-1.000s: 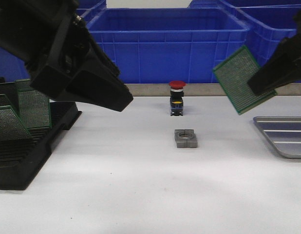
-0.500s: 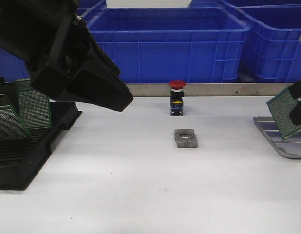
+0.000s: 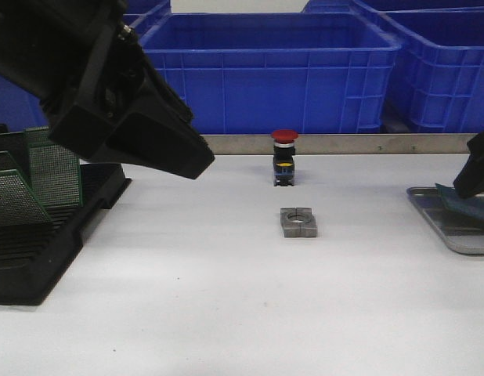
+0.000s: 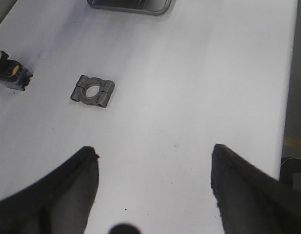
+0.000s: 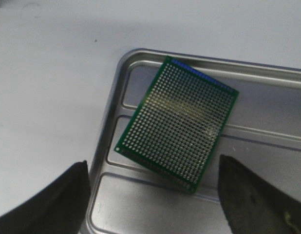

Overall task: Place circuit board on tray
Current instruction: 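Lower the board onto the silver tray and open the right gripper, then grasp a second green circuit board in the rack with the left gripper, then lift the second board and pass it to the right gripper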

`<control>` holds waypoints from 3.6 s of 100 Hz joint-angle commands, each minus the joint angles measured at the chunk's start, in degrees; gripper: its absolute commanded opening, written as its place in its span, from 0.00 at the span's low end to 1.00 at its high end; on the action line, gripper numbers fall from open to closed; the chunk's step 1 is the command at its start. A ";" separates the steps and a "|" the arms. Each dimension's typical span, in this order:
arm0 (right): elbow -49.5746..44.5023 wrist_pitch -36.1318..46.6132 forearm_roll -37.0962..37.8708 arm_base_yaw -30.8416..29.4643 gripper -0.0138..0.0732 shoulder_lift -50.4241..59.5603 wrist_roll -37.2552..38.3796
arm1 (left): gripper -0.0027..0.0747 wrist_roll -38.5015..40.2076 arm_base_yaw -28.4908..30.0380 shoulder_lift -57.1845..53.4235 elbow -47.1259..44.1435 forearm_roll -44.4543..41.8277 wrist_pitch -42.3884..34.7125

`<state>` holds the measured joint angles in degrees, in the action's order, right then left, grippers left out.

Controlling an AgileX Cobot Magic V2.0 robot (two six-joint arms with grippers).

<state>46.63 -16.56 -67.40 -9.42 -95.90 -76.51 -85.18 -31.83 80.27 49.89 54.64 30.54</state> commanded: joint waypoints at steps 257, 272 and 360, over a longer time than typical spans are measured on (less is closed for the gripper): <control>1.72 -7.08 -1.16 -0.25 0.82 18.27 0.04 | 0.01 0.95 22.88 3.05 6.43 -34.08 -0.79; 1.72 -10.37 -1.16 0.78 0.82 19.20 -0.19 | 0.01 0.95 22.17 0.46 8.49 -33.84 5.93; 1.72 -23.66 -1.11 29.14 0.82 24.33 -24.10 | 0.01 -4.50 5.58 -1.27 8.63 0.60 16.39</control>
<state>46.63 -39.34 -66.42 18.13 -73.33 -98.54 -87.42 -25.66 80.99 56.63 48.19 44.96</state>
